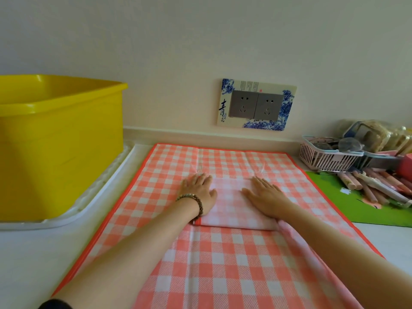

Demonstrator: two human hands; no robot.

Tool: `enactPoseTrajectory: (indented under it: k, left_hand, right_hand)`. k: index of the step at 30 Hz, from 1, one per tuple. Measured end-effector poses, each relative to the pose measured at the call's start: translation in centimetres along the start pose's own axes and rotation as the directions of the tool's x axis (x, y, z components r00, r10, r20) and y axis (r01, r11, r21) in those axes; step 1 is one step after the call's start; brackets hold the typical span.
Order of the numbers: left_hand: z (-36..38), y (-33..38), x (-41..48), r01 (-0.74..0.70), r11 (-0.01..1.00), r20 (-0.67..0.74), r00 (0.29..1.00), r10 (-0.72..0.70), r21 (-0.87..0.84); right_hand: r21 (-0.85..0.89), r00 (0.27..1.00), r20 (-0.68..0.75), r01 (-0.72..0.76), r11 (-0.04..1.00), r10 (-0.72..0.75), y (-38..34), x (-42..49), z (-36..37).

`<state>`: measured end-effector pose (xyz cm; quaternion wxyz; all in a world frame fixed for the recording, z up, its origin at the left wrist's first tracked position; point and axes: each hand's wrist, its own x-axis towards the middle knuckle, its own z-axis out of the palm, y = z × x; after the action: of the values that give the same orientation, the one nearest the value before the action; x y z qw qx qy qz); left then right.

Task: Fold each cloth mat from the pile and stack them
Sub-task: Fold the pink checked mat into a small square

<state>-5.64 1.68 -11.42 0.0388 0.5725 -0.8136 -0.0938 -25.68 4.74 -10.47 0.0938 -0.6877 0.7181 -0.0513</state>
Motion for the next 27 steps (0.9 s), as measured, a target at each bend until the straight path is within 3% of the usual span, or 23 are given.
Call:
enactPoseTrajectory:
  k: [2,4,6,9,11,14,16,19,22,27]
  left_hand:
    - [-0.3,-0.2,0.2,0.007,0.997,0.017,1.000,-0.005,-0.079]
    - [-0.7,-0.5,0.1,0.017,0.977,-0.008,1.000,-0.019,-0.212]
    - [-1.6,-1.0,-0.5,0.036,0.904,-0.054,0.996,-0.065,-0.426]
    - [-3.2,-2.0,-1.5,0.052,0.765,-0.062,0.991,-0.119,-0.642]
    - [-4.0,-2.8,-1.9,0.092,0.709,-0.009,0.991,-0.136,-0.699]
    - [-4.7,-3.2,-2.6,0.220,0.548,0.190,0.975,-0.113,-0.807]
    - [-5.1,-3.1,-3.1,0.298,0.396,0.288,0.954,-0.088,-0.868]
    - [-5.6,-3.0,-3.5,0.384,0.295,0.380,0.922,-0.073,-0.875]
    - [-5.9,-2.8,-3.5,0.459,0.299,0.461,0.885,-0.067,-0.837]
    - [-6.0,-2.0,-3.7,0.497,0.329,0.490,0.865,-0.112,-0.803]
  right_hand:
    - [0.072,1.000,0.025,-0.012,0.997,0.010,-0.3,0.0,-0.8]
    - [0.263,0.999,0.040,-0.031,0.964,0.021,-0.3,-0.2,-1.6]
    - [0.459,0.999,0.001,-0.046,0.887,0.052,0.1,-0.4,-2.4]
    - [0.605,0.992,-0.013,-0.093,0.791,0.127,1.2,-0.8,-3.6]
    - [0.680,0.990,0.065,-0.138,0.720,0.129,1.8,-1.3,-4.2]
    - [0.831,0.973,0.206,-0.231,0.506,0.105,2.1,-2.4,-4.9]
    - [0.873,0.959,0.270,-0.283,0.398,0.091,2.1,-2.9,-5.2]
    - [0.852,0.941,0.321,-0.336,0.402,0.107,2.4,-3.4,-5.7]
    - [0.810,0.922,0.369,-0.381,0.447,0.118,2.5,-3.9,-6.1]
    - [0.802,0.892,0.437,-0.446,0.397,0.117,1.8,-4.5,-6.2]
